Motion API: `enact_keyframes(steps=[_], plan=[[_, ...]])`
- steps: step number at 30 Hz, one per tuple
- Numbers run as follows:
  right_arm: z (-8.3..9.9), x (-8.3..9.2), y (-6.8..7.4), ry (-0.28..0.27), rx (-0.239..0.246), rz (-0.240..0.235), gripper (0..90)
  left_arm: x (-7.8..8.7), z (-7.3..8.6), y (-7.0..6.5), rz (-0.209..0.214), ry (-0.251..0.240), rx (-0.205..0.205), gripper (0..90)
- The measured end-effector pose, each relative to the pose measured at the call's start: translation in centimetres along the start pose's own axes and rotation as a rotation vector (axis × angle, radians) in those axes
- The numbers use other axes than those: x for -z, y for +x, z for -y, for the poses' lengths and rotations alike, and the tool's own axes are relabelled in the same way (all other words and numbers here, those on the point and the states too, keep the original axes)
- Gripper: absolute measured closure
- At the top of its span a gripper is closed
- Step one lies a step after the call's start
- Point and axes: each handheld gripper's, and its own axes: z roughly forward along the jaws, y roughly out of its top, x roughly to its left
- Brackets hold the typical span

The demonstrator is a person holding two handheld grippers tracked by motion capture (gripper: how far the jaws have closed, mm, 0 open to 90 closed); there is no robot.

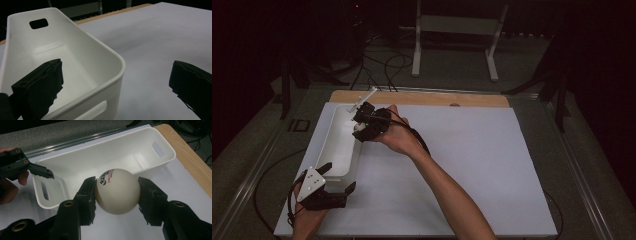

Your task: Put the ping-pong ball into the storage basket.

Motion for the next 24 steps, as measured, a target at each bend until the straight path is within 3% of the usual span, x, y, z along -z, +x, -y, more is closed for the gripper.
enact_keyframes(steps=[24], plan=[[-0.4,-1.1,0.3,-0.014,-0.003,-0.021,50.5,0.0,0.0,0.0,-0.001,0.001,-0.002,0.0]])
